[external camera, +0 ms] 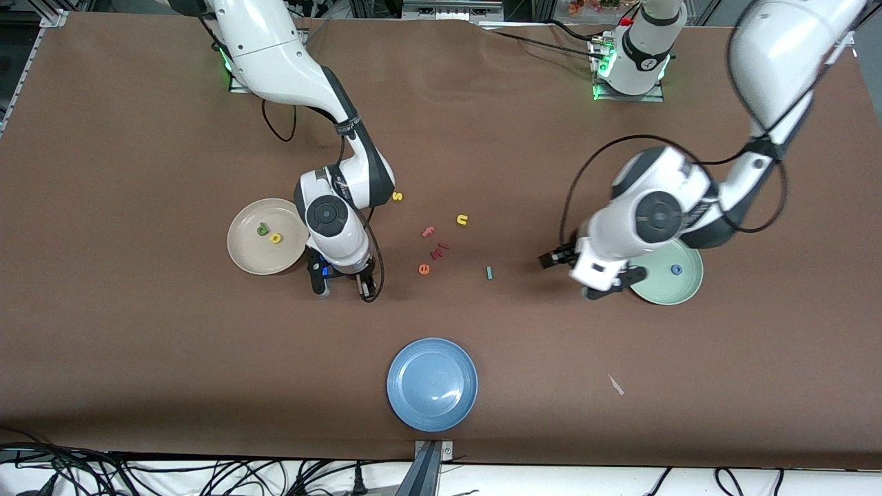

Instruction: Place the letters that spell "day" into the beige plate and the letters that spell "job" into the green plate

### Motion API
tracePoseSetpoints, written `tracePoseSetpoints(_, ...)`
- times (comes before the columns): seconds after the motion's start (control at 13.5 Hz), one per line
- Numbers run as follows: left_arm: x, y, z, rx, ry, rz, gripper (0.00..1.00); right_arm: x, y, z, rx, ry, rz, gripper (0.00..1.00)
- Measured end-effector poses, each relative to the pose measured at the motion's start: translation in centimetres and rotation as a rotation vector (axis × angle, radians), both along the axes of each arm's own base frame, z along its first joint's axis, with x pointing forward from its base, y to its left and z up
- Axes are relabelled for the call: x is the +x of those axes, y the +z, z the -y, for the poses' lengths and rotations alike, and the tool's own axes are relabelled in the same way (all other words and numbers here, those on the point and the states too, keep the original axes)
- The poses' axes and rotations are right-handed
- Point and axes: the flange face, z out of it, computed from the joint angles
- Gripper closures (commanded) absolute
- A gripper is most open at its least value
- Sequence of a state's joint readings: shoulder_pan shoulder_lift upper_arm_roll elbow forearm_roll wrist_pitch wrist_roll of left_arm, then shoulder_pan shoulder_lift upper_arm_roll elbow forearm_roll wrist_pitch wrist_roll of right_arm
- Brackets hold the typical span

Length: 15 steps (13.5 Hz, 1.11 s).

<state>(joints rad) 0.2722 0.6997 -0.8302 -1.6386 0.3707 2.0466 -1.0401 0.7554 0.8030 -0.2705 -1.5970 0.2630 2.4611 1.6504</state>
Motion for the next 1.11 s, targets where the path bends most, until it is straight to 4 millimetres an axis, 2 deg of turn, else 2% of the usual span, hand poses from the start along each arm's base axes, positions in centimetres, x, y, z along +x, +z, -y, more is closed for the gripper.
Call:
tracePoseSetpoints(0.07,-0.1,-1.5,2.2,0.004,0.003,0.029,0.08,0.0,0.0,0.0,0.0,0.0,0.0,0.72)
tracePoseSetpoints(0.22,-0.7,-5.1,5.6,0.027,-0.01,0.066,0.08,0.0,0.0,0.0,0.0,0.002,0.0,0.89)
tracePoseSetpoints(0.44,-1.0,-9.3,8.8,0.041,-0.032,0.072,0.14,0.0,0.1,-0.3,-0.003,0.012,0.004,0.91)
tracePoseSetpoints(0.59,-0.3,-10.3,9.8,0.022,-0.027,0.071,0.18,0.1,0.3,-0.2,-0.009,0.02,0.008,0.91)
tracePoseSetpoints(0.66,0.0,-10.6,10.2,0.013,-0.024,0.073,0.19,0.3,0.7,0.0,-0.02,0.031,0.008,0.96)
tracePoseSetpoints(1.03,0.2,-11.9,11.3,0.002,-0.028,0.065,0.37,1.7,3.7,2.7,-0.084,0.129,-0.034,0.98)
tracePoseSetpoints(1.11,-0.1,-12.3,11.6,0.005,-0.033,0.061,0.44,1.9,4.3,3.7,-0.102,0.162,-0.058,0.98)
